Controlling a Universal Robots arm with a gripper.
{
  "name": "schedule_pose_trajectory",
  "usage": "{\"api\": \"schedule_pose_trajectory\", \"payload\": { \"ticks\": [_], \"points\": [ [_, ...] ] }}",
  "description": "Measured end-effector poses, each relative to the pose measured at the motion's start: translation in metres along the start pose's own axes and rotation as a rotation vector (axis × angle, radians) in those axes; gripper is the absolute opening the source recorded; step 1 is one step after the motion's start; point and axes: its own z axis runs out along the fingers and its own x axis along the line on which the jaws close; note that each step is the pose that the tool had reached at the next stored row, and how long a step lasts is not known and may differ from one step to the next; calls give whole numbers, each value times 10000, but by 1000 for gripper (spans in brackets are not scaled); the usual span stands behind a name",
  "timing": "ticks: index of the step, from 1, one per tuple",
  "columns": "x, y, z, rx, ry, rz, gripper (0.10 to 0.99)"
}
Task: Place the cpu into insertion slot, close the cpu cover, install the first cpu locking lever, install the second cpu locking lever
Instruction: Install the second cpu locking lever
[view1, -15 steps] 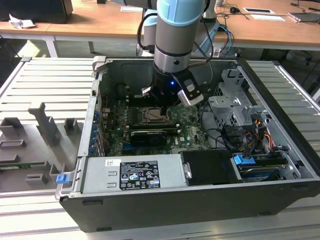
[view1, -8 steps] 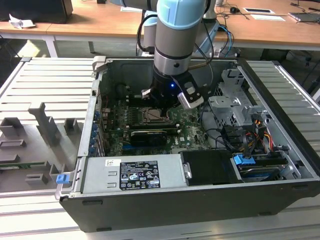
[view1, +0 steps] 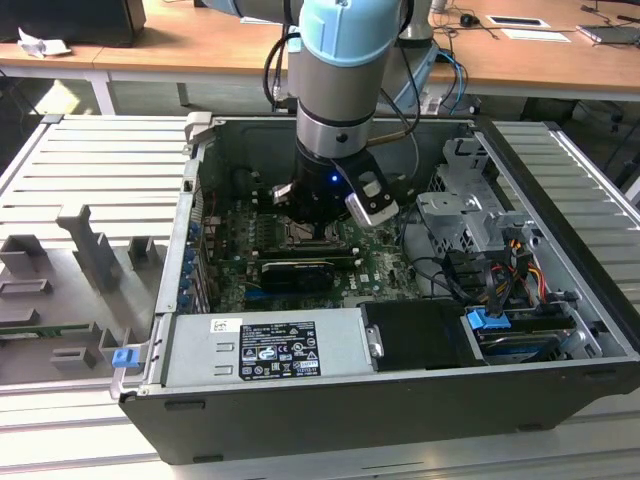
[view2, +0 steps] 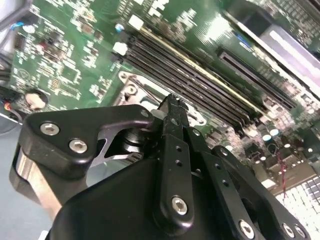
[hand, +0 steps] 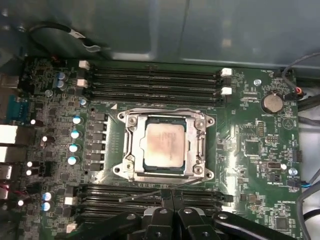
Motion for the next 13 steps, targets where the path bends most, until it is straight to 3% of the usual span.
{"api": "schedule_pose_trajectory", "payload": {
  "ticks": [4, 11, 13],
  "points": [
    [138, 5, 7, -118, -7, -3, 106],
    [185, 1, 50, -169, -9, -2, 106],
    [198, -9, 113, -189, -10, -6, 106]
  ]
}}
